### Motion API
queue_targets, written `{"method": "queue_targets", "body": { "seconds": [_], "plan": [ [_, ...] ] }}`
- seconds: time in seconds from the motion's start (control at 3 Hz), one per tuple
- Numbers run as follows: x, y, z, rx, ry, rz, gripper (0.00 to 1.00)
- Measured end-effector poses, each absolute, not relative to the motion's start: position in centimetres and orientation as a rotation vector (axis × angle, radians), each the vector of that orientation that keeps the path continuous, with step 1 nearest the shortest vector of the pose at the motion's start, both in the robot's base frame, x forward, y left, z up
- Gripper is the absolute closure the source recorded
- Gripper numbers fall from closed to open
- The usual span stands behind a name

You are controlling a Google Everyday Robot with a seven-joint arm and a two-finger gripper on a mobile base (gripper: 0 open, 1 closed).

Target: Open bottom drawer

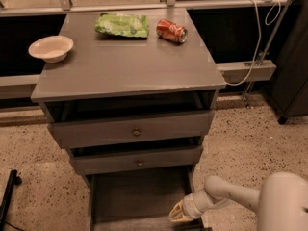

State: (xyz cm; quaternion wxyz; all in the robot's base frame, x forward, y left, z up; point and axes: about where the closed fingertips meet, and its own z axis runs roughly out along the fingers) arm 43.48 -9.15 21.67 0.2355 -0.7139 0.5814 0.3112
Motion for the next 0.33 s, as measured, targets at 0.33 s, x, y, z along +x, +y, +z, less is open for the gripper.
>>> {"method": "queue_targets", "body": {
  "seconds": [0.33],
  "plan": [
    [44.54, -11.53, 25.78, -1.91, 1.542, 0.706, 1.0]
  ]
}}
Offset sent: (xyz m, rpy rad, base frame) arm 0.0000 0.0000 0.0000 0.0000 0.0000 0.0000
